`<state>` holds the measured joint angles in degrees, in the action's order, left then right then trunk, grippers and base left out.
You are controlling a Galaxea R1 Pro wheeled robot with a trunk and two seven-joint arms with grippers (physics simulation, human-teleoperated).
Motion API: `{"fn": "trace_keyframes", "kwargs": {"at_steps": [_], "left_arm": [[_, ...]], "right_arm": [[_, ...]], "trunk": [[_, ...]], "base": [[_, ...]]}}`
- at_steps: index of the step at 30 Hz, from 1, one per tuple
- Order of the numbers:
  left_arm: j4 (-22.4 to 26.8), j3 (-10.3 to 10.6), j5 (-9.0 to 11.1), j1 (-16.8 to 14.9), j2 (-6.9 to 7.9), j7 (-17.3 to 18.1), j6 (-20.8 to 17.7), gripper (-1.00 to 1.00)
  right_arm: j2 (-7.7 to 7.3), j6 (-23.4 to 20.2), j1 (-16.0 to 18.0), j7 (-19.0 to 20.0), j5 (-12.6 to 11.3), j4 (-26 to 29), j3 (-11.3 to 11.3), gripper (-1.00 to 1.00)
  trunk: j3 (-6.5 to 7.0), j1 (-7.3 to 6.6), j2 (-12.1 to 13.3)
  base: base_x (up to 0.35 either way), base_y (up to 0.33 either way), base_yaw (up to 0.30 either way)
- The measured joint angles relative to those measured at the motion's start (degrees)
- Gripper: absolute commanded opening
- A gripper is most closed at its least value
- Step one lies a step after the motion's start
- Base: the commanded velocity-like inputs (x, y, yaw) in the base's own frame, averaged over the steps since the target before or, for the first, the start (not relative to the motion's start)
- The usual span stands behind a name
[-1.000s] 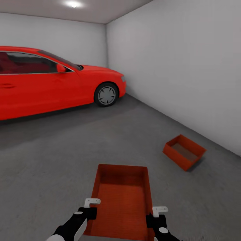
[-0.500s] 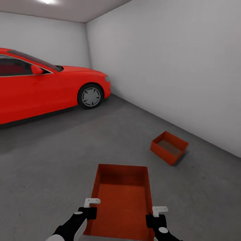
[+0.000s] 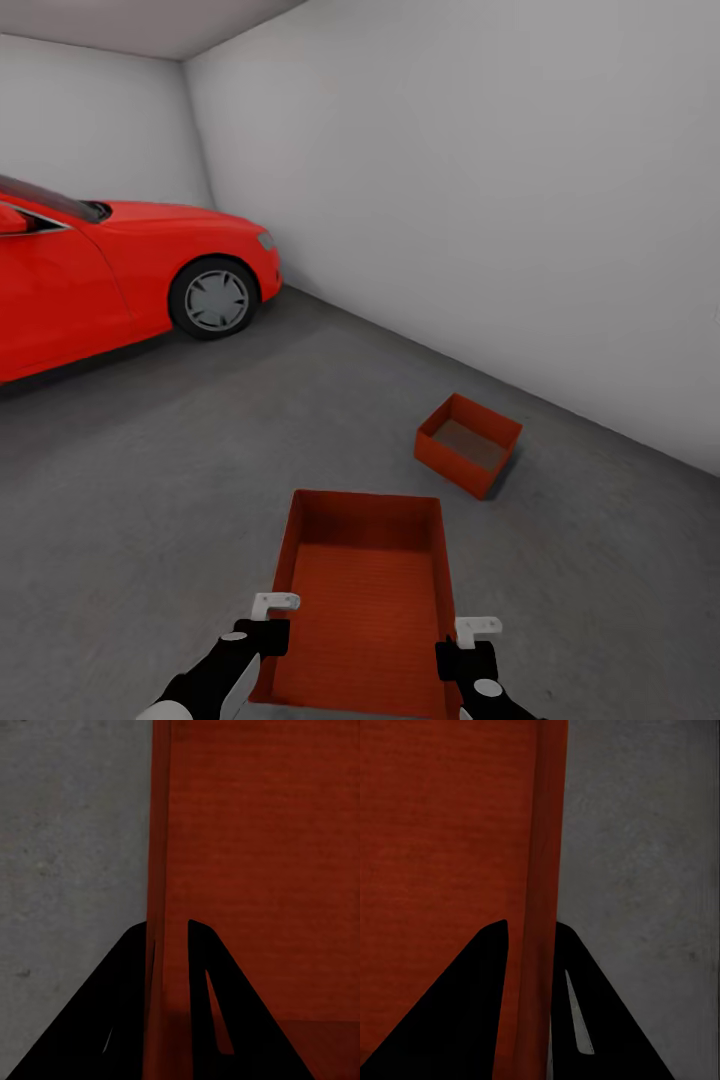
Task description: Move the two storage containers from the living room to the garage. In the garage, place one container on the floor and stack the other container on top of it (either order is fine).
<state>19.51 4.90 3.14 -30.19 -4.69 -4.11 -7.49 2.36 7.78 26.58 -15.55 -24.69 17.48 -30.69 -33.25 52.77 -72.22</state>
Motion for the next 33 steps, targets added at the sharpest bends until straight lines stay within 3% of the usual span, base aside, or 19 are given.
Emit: {"fn": "trace_keyframes", "kwargs": {"at_steps": [13,33], "left_arm": [[0.1,0.0,0.0,0.0,0.00,0.0,0.0,-1.00],[0.1,0.0,0.0,0.0,0.09,0.1,0.0,-1.00]], "right_arm": [[-0.02,0.0,0.0,0.0,0.0,0.1,0.0,-1.00],[0.08,0.1,0.0,0.0,0.0,0.0,0.1,-1.00]], "trunk": [[0.00,0.00,0.0],[0.00,0.00,0.0]], "base": [[0.323,0.000,-0.270],[0.323,0.000,-0.008]]}}
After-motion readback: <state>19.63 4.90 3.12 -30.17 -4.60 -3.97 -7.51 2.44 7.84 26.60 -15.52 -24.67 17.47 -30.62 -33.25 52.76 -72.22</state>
